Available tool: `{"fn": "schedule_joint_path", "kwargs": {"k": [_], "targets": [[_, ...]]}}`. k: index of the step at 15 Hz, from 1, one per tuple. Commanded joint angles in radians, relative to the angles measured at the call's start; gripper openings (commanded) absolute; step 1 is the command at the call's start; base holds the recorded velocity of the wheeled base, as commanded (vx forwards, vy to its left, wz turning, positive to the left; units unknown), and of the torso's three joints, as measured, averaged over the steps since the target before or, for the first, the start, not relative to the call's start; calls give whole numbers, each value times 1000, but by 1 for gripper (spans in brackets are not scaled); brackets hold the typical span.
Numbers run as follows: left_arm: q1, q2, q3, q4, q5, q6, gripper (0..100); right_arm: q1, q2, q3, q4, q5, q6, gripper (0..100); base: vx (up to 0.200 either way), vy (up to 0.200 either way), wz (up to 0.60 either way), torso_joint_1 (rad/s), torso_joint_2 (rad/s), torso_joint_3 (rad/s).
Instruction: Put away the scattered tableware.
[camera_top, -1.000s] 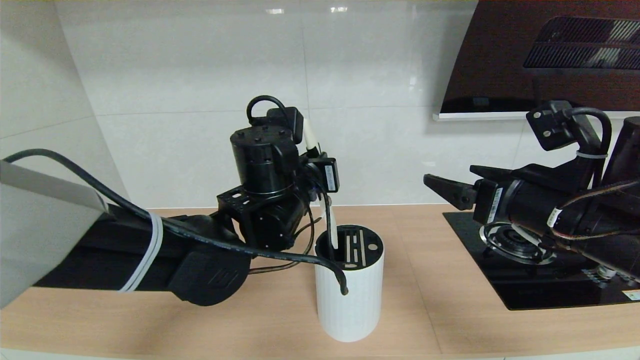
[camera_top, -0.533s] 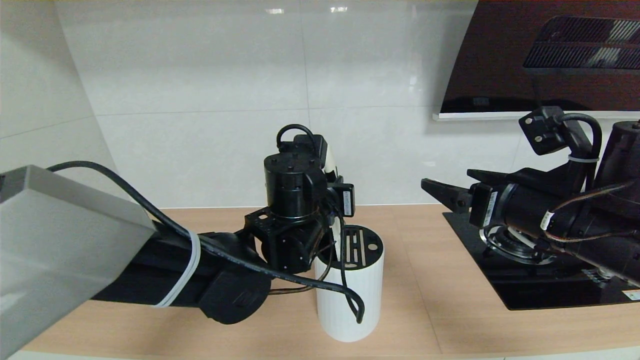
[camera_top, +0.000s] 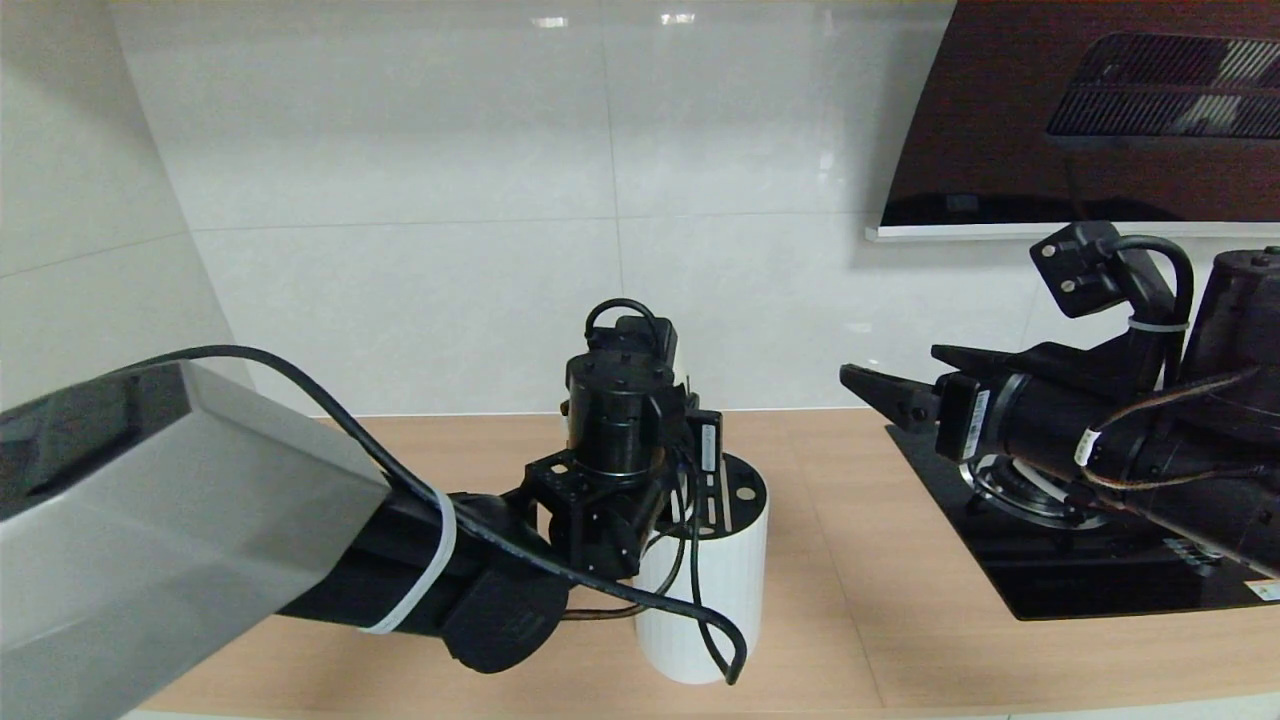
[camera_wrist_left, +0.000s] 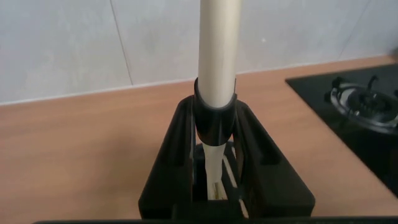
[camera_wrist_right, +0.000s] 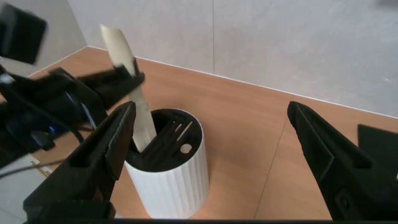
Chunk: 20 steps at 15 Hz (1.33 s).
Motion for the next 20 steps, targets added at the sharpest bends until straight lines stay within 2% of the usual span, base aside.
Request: {"fn": "schedule_joint_path", "kwargs": {"k": [1,10,11,20], "targets": [[-3,26,15,1,-1,0,0,1,9,2,-1,0,0,100,0,0,0,0,0,0],[-8,47,23,1,1,1,0,2,11,8,-4,0,-1,100,0,0,0,0,0,0],[-8,47,23,-1,1,1,100,4,11,8,-4,-1,-1,100,0,0,0,0,0,0],[-8,9,26,-8,1,-5,100,4,11,14,-10,-6,-1,100,0,0,0,0,0,0]]}}
